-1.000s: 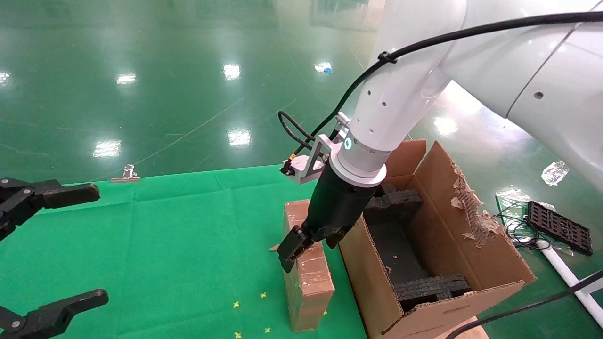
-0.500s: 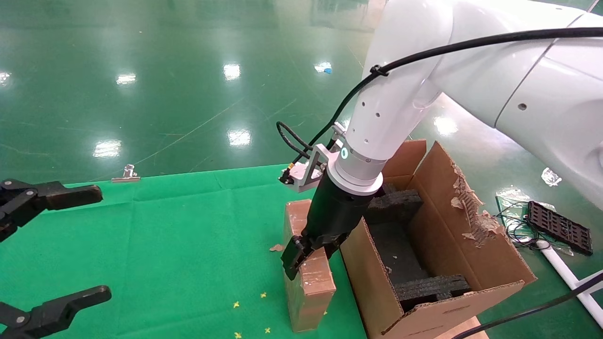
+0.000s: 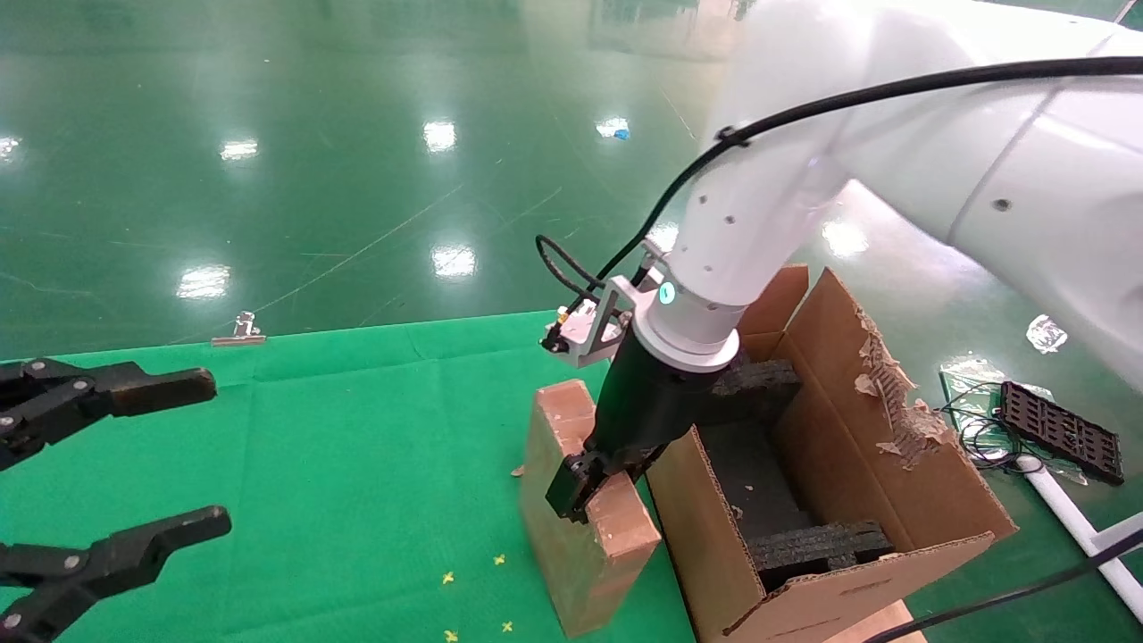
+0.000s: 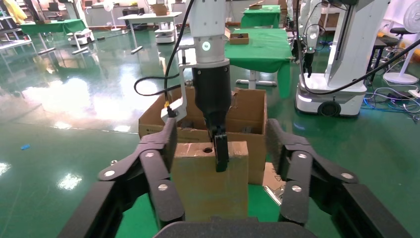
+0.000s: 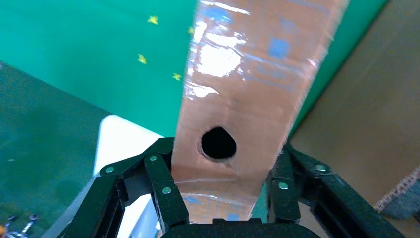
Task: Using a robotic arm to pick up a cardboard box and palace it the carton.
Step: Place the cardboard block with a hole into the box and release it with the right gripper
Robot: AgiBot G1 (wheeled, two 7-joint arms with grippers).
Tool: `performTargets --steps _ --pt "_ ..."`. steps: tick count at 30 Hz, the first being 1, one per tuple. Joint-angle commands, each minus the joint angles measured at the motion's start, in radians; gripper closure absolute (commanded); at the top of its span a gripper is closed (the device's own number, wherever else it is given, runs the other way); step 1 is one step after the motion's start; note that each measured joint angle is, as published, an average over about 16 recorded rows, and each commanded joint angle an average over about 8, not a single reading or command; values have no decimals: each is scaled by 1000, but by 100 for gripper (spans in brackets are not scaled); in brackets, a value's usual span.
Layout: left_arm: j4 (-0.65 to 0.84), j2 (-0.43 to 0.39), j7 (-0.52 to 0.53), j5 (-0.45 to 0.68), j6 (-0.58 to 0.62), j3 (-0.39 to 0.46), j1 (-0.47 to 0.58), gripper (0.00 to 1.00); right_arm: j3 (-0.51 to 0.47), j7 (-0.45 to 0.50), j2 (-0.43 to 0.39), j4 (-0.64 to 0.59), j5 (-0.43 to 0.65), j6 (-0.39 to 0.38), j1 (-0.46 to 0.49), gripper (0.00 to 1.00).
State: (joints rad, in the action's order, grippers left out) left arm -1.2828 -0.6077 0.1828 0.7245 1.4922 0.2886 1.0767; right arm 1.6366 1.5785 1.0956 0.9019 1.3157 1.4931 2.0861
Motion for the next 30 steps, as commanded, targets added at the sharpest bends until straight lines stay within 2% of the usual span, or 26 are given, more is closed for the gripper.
performTargets --steps 1,7,12,19,26,27,30 --pt "0 0 0 0 0 0 0 100 -6 -12 -12 5 -4 -10 5 100" --pt "0 0 0 0 0 1 0 100 -86 -171 -163 99 -17 -93 93 100" --pt "0 0 0 -1 0 1 0 100 -142 -287 -287 106 -2 -133 188 100" --pt "0 1 -1 -1 -1 1 0 100 -143 -355 -380 33 99 -112 298 100" --pt "0 1 -1 -1 -1 2 0 99 -87 -377 -423 -20 209 -52 318 100" --pt "0 1 -1 -1 -1 2 0 93 -79 -376 -428 -26 219 -45 313 100" --pt "0 1 -1 -1 -1 2 0 56 -59 -369 -443 -47 236 -28 291 100"
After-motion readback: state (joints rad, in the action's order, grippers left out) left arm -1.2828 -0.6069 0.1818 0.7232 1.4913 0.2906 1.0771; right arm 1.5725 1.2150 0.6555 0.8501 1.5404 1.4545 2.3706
